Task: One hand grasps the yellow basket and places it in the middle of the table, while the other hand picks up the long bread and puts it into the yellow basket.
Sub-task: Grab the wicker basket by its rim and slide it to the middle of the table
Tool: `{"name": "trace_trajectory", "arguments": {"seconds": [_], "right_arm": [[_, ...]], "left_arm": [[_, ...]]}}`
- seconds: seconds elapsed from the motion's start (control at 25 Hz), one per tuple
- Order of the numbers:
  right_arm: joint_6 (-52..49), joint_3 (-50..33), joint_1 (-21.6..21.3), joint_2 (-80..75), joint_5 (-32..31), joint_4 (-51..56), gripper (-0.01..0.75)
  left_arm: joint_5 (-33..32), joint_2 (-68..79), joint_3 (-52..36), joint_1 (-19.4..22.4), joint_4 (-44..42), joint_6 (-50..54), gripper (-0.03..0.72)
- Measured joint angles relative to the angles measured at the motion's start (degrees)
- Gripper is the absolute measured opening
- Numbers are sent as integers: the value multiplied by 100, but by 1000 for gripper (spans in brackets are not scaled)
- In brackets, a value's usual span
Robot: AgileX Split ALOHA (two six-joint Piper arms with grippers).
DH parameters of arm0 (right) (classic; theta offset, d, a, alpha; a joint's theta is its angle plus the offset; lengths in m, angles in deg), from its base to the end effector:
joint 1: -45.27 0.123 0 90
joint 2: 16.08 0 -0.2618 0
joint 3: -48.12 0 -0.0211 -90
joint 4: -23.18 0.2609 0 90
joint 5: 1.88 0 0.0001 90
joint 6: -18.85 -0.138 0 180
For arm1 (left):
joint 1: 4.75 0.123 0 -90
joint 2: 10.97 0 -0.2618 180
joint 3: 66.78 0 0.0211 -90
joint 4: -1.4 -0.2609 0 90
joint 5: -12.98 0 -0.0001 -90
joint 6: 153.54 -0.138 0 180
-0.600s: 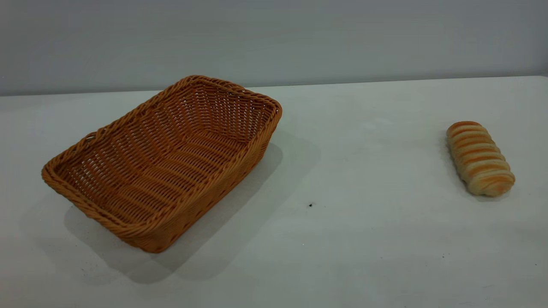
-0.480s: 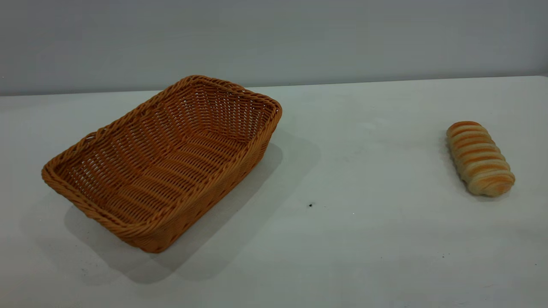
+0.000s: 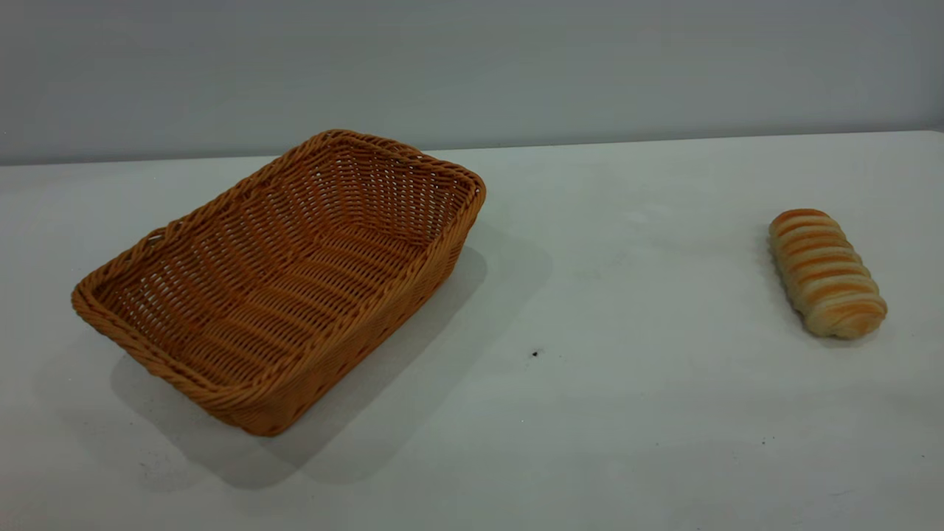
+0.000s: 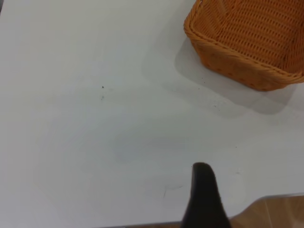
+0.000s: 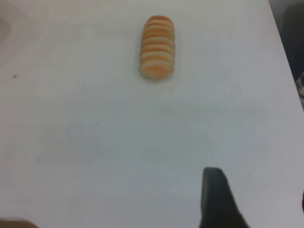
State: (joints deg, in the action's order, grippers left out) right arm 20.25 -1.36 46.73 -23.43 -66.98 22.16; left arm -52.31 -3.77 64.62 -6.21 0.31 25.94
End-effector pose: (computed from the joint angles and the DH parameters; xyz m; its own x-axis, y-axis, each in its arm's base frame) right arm 0.0643 -0.0006 0.2438 -0.5280 -0.0454 -0.8480 -0.0286 0.9990 -0.0356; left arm 0.0623 0.0008 0.2486 -0.5159 0.0302 -0.8561 0.0195 0.9995 0.0235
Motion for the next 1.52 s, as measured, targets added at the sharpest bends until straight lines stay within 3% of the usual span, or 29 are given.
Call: {"name": "trace_trajectory", "arguments": {"seconds": [1.0,1.52], "right_arm": [[0,0,6,0,0,0,460],[0,0,731,0,0,1,460]], "left_arm": [[0,0,0,-108,0,0,584],[0,0,0,-398,-5,0,584]]}}
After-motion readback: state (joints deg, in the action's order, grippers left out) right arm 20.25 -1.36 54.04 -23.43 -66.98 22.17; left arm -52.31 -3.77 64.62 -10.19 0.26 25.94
